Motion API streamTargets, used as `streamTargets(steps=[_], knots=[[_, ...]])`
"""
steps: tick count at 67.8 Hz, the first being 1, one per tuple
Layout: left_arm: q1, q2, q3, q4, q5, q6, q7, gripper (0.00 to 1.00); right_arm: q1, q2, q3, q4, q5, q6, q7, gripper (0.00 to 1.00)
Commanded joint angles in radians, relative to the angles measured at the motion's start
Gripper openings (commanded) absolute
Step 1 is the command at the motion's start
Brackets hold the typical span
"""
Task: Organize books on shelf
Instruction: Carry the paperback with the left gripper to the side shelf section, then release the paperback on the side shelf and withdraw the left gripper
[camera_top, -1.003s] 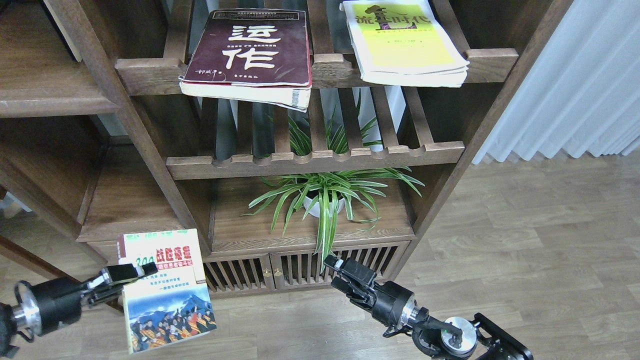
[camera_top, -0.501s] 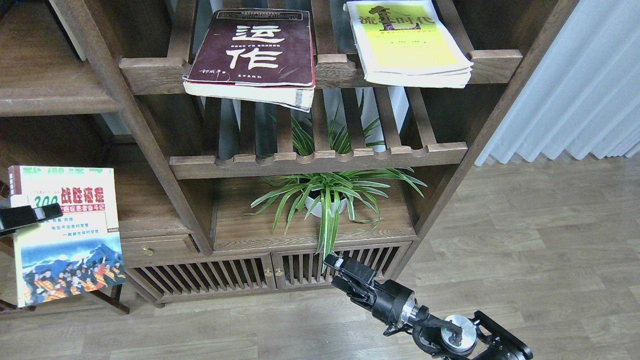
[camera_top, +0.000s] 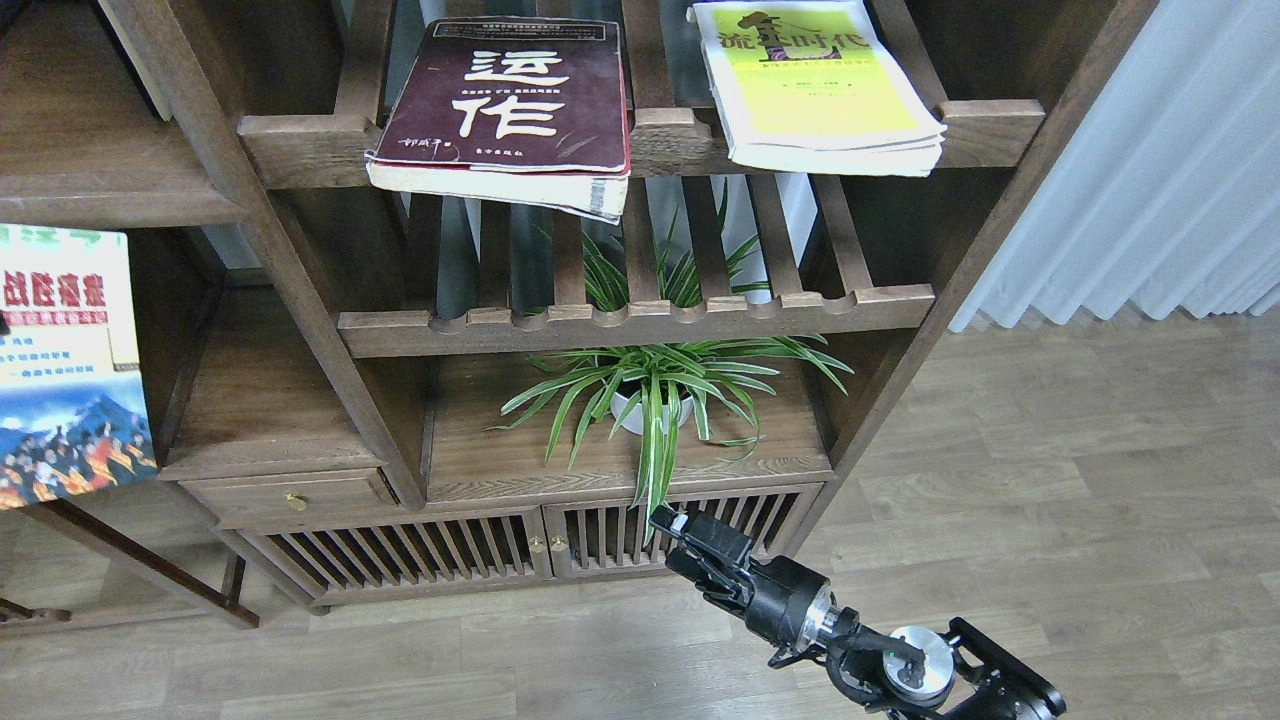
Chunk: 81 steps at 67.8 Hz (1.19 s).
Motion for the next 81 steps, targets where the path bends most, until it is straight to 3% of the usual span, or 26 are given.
streamTargets(steps=[1,19,38,47,81], knots=[[-0.048,0.002,-0.017,0.054,0.0,0.0,0.0,0.02,0.0,0.0,0.002,0.0,0.0,0.0,0.0,1.0],[-0.193,-0.015,0.045,0.163,0.009,0.0,0.0,0.01,0.003,0.0,0.006,0.0,0.0,0.0,0.0,1.0],[-0.496,-0.147,0.258,0.199,0.024,0.0,0.0,0.01,0.003,0.0,0.008,0.002,0.0,0.0,0.0,1.0],[-0.648,-0.243,0.313,0.278,0.026,0.0,0.0,0.01,-0.003,0.0,0.011,0.003,0.0,0.0,0.0,1.0],[-0.763,-0.289,0.345,0.332,0.026,0.0,0.0,0.01,-0.009,0.0,0.017,0.002,0.002,0.0,0.0,1.0]])
